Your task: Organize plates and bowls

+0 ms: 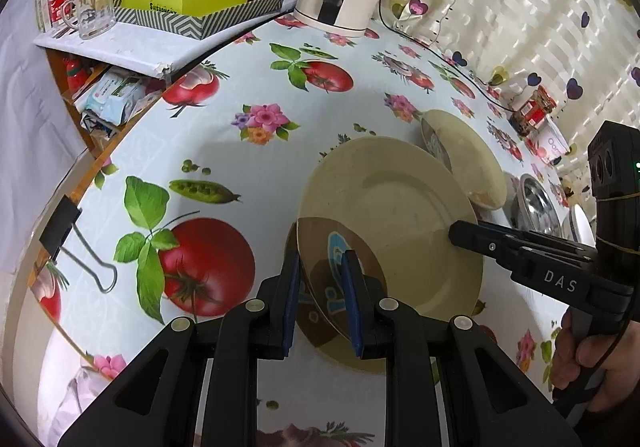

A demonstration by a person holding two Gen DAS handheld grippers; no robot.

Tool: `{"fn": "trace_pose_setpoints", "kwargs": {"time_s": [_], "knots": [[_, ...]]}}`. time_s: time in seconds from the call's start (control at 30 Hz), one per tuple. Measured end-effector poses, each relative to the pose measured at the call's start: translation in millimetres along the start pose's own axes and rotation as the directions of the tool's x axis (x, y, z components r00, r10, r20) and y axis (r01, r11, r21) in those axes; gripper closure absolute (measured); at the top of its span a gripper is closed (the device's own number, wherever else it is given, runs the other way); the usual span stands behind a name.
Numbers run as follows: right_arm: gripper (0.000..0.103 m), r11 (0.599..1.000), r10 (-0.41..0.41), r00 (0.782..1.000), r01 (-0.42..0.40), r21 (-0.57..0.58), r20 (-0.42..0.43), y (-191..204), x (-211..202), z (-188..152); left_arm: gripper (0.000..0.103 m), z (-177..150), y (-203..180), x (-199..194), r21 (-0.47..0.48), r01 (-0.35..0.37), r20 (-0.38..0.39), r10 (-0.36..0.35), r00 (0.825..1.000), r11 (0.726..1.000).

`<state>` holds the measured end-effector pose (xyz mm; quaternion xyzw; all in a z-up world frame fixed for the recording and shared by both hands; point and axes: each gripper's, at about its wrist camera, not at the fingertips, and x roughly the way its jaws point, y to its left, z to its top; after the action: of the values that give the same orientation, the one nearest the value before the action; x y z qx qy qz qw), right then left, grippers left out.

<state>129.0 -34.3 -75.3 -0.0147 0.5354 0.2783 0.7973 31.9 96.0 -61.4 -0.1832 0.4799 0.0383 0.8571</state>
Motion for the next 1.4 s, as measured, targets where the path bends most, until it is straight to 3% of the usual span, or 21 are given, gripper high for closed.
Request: {"fn": "trace_pose_setpoints", "kwargs": {"time_s": [0.63, 1.17, 1.4], "knots": [[0.077, 0.999, -0.018, 1.0, 0.017, -0.03, -0.023, 5.3, 5.8, -12.4, 0.081, -13.0, -2.0, -0.3, 0.023, -0.033, -0.017, 0.034, 0.999, 0.999], [0.077, 0.997, -0.04, 0.999, 0.04, -0.067, 0.001, 8.9, 3.8, -14.2, 0.081, -12.2, 1.5, -6.5, 0.029, -0.047, 0.023, 0.046, 0.999, 0.998], [0.077, 0.996, -0.036, 0.999, 0.037, -0.076, 0.018, 9.4, 0.6, -17.8, 0.081, -13.7, 0.4, 0.5, 0.03, -0.042, 0.006, 0.042, 0.999, 0.999]]}}
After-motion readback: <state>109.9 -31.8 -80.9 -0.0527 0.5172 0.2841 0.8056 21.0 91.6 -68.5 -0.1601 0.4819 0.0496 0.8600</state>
